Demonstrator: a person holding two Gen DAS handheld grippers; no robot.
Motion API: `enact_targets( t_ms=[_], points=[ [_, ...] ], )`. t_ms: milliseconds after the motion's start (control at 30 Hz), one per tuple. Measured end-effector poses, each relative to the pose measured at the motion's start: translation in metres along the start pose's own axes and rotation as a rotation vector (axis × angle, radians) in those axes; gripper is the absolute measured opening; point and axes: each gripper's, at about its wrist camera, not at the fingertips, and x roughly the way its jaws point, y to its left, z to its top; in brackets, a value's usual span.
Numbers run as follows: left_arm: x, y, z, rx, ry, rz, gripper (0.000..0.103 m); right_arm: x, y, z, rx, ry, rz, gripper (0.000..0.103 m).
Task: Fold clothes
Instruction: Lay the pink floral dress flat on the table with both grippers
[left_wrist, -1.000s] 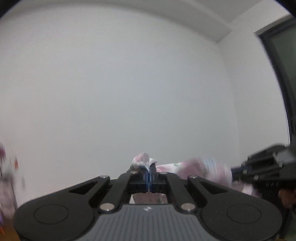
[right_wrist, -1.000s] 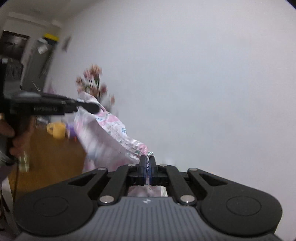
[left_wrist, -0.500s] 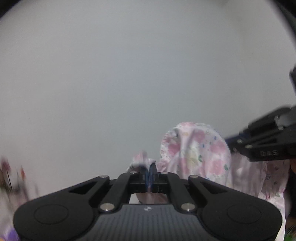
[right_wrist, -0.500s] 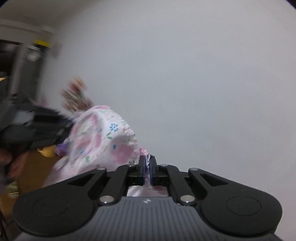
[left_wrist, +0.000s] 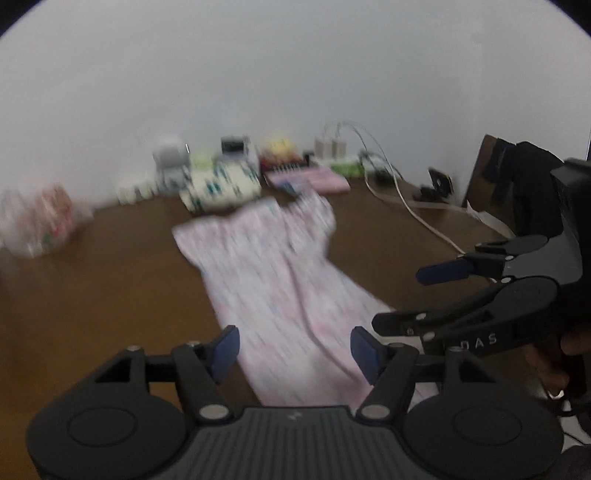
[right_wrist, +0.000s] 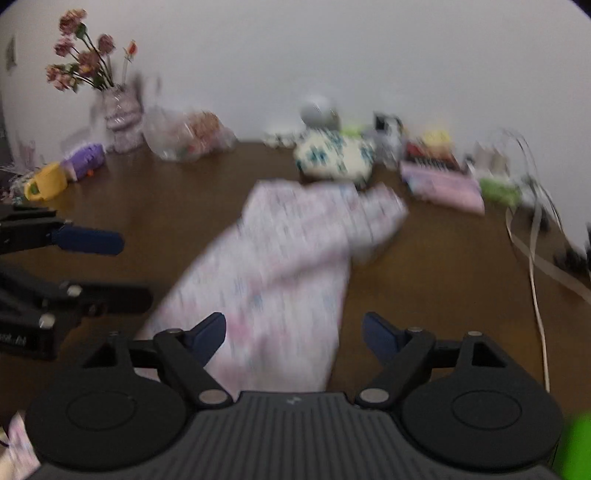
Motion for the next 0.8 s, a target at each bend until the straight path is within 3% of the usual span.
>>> enact_targets(
  t_ms=[100, 267, 333, 367, 400, 467, 667, 800],
  points=[
    [0.025, -0.022, -0.012, 0.023, 0.057, -0.011, 0.067, -0.012, -0.014, -0.025, 0.063, 0.004, 0.005, 0.079],
    [0.047, -0.062, -0.016, 0.220, 0.110, 0.080, 0.070, -0.013, -0.035, -0.035, 0.140, 0.004, -0.007, 0.080],
    [0.052, -0.061, -0.013, 0.218, 0.118, 0.093, 0.071, -0.010, -0.036, -0.036, 0.151, 0.002, 0.002, 0.080],
    [0.052, -0.057, -0.012, 0.191, 0.123, 0.085, 0.058, -0.009, -0.035, -0.035, 0.156, 0.003, 0.009, 0.080],
    [0.052, -0.051, -0.011, 0.156, 0.128, 0.072, 0.030, -0.009, -0.033, -0.036, 0.159, 0.003, 0.014, 0.080],
    [0.049, -0.039, -0.012, 0.087, 0.121, 0.056, 0.003, -0.010, -0.028, -0.034, 0.159, -0.005, 0.026, 0.080],
    [0.028, -0.005, -0.019, -0.112, 0.028, 0.051, 0.004, -0.001, -0.012, -0.029, 0.132, -0.029, 0.068, 0.073],
    [0.019, 0.008, -0.021, -0.172, -0.012, 0.074, 0.015, -0.007, 0.005, -0.027, 0.034, -0.063, 0.083, 0.074]
  ],
)
